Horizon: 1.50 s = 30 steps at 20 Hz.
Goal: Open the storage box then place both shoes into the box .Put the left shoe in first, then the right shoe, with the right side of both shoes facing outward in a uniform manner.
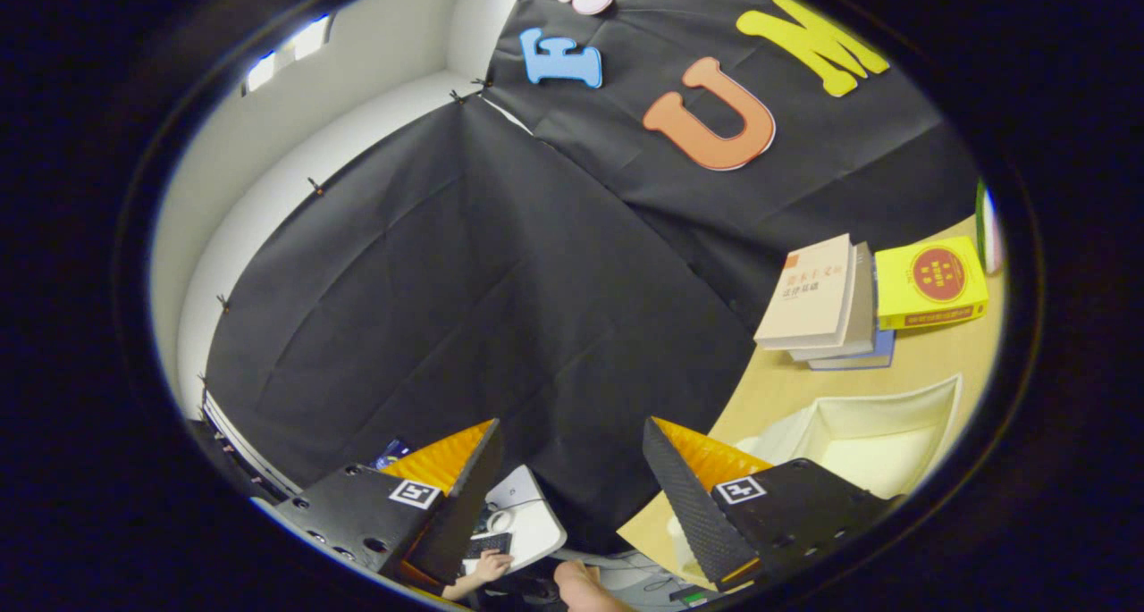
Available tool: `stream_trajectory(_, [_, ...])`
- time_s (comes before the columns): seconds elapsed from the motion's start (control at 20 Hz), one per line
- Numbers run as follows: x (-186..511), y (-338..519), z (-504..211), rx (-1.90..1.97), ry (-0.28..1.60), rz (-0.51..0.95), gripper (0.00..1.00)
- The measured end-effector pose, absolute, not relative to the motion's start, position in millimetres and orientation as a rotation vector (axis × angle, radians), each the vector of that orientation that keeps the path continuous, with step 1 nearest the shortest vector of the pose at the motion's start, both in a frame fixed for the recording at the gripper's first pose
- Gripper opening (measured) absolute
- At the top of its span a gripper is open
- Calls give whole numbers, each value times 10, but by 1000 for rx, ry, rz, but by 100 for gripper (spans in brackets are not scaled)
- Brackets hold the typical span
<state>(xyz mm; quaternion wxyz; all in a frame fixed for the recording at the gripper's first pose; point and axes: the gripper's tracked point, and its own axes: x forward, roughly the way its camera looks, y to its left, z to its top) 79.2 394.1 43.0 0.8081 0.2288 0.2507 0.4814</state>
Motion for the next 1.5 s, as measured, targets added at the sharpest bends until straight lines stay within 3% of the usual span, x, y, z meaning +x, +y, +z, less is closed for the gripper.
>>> stream_trajectory(0.65, [1531, 1787, -213, 356, 524, 596, 96])
stream_trajectory(0.95, [1679, 418, -1035, 140, 659, 286, 94])
stream_trajectory(1.35, [1330, -461, -1925, -21, 855, 128, 94])
stream_trajectory(1.5, [1236, -610, -2177, -48, 945, 76, 90])
